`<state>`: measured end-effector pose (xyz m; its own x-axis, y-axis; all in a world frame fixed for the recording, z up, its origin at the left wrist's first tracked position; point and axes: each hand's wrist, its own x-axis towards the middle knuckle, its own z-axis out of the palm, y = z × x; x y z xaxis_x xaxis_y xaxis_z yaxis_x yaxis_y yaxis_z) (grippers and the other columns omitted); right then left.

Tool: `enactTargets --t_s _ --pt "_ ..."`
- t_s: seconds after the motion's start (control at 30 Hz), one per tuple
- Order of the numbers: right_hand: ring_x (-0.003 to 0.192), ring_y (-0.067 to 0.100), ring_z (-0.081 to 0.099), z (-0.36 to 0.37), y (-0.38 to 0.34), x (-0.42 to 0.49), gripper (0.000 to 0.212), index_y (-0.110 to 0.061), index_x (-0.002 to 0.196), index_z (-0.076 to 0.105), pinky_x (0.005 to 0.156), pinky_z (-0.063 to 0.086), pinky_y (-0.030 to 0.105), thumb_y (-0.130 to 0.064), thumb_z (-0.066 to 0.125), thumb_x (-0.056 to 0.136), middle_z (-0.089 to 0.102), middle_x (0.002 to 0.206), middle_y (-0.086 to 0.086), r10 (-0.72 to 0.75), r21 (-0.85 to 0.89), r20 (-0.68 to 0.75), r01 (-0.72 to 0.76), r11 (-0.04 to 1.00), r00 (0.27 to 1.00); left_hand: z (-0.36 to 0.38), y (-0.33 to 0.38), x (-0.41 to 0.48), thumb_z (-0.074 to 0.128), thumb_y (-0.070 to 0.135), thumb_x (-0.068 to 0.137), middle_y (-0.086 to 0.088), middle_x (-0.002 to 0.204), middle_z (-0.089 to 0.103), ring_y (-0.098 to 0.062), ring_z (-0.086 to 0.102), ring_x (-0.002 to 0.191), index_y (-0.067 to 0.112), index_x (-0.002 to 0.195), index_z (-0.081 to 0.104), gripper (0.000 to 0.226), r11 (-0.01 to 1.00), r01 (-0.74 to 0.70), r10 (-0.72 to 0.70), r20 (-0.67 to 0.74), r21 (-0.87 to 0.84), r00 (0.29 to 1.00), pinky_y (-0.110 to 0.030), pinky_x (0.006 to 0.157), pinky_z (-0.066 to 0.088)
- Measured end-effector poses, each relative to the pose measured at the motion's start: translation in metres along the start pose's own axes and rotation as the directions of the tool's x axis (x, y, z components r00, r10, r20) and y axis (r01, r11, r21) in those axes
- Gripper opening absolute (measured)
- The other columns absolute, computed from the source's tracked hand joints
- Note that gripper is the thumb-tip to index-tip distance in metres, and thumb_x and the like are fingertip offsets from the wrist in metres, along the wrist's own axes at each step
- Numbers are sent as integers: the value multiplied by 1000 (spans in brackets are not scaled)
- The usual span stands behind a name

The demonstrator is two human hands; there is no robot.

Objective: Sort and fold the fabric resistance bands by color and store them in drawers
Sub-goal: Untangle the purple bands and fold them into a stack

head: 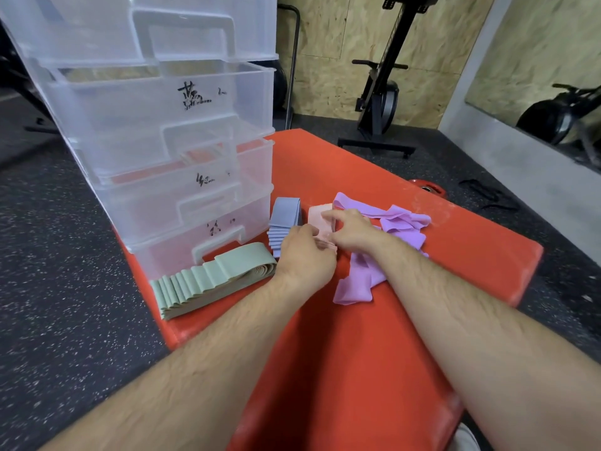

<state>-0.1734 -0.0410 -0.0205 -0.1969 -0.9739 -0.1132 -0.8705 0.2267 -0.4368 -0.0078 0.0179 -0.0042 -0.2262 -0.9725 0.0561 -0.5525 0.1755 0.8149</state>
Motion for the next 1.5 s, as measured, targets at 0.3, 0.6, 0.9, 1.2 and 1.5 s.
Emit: enactTargets --t_s 0.3,0.6,0.9,1.2,1.5 --pt "144 33 26 -10 -2 -18 47 -47 144 42 118 24 49 -49 43 98 33 156 4 -14 -92 -2 14 996 1000 -2 -5 2 58 18 87 -5 138 51 -23 49 127 14 136 52 49 998 -7 3 78 55 997 -34 106 41" --pt "137 27 36 -16 21 -149 40 -37 140 51 116 27 41 -32 48 100 42 148 -4 -3 4 -143 3 1000 990 11 4 -16 71 31 84 0 115 62 -19 61 106 19 120 61 38 988 -119 91 238 103 967 -27 89 47" --pt "132 31 47 -9 31 -205 42 -26 140 47 108 39 46 -33 50 99 49 145 3 -6 -109 -8 5 994 1000 13 11 -37 61 5 81 -1 96 68 -19 60 84 17 109 67 32 947 -249 167 351 202 921 -17 61 41" --pt "77 4 58 -34 0 -216 45 -18 127 56 68 46 11 -7 72 87 64 91 -2 -10 568 -247 153 809 969 -31 50 -58 67 -2 86 0 78 55 -8 57 65 13 110 67 28 921 -62 191 306 -384 933 -21 60 52" --pt "83 17 68 -63 -35 -230 32 -21 118 64 83 56 37 -8 70 89 74 88 8 84 794 -406 306 525 910 -70 63 -83 72 4 85 -14 106 68 -19 60 83 24 125 61 46 806 -111 328 283 -581 901 -26 69 49"
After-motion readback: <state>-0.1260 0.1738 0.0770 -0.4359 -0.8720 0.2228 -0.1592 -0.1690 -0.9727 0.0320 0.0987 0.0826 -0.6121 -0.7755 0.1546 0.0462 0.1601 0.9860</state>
